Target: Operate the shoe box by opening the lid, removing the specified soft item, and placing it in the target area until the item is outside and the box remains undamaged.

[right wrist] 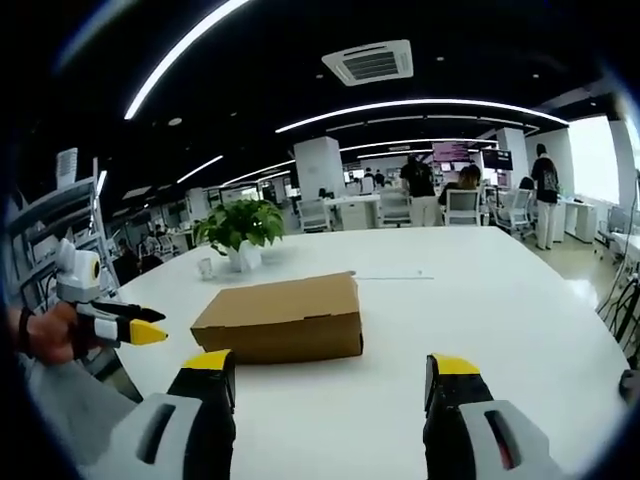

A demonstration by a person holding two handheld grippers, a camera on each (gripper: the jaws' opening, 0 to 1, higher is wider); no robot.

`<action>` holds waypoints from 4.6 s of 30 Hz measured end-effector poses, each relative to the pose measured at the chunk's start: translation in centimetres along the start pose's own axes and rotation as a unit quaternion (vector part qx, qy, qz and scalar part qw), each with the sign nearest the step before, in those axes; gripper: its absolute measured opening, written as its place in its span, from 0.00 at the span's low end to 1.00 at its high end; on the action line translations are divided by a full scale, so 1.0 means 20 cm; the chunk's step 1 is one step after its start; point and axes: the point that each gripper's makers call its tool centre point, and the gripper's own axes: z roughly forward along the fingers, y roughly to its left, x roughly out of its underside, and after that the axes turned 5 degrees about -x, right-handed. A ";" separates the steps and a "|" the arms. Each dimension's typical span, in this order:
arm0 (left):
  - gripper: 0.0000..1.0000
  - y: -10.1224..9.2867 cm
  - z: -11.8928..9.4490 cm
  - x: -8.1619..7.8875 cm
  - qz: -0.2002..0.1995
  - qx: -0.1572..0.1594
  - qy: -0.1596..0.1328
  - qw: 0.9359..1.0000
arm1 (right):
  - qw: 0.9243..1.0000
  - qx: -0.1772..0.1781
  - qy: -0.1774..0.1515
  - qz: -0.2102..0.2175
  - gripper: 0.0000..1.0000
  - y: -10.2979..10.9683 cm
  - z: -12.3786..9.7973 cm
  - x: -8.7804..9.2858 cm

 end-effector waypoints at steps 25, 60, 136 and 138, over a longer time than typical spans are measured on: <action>0.67 0.01 0.01 0.01 0.009 -0.003 0.004 1.000 | 1.000 -0.016 -0.001 -0.008 0.76 0.05 0.01 -0.01; 0.67 0.03 0.05 0.06 0.012 -0.003 0.029 1.000 | 0.999 -0.030 -0.020 0.035 0.75 0.04 0.02 -0.05; 0.69 0.33 0.60 0.03 -0.183 -0.030 0.062 0.981 | 0.984 -0.129 0.119 0.040 0.58 -0.13 0.95 0.13; 0.69 0.34 0.60 0.03 -0.184 -0.031 0.063 0.981 | 0.983 -0.132 0.119 0.040 0.56 -0.12 0.94 0.12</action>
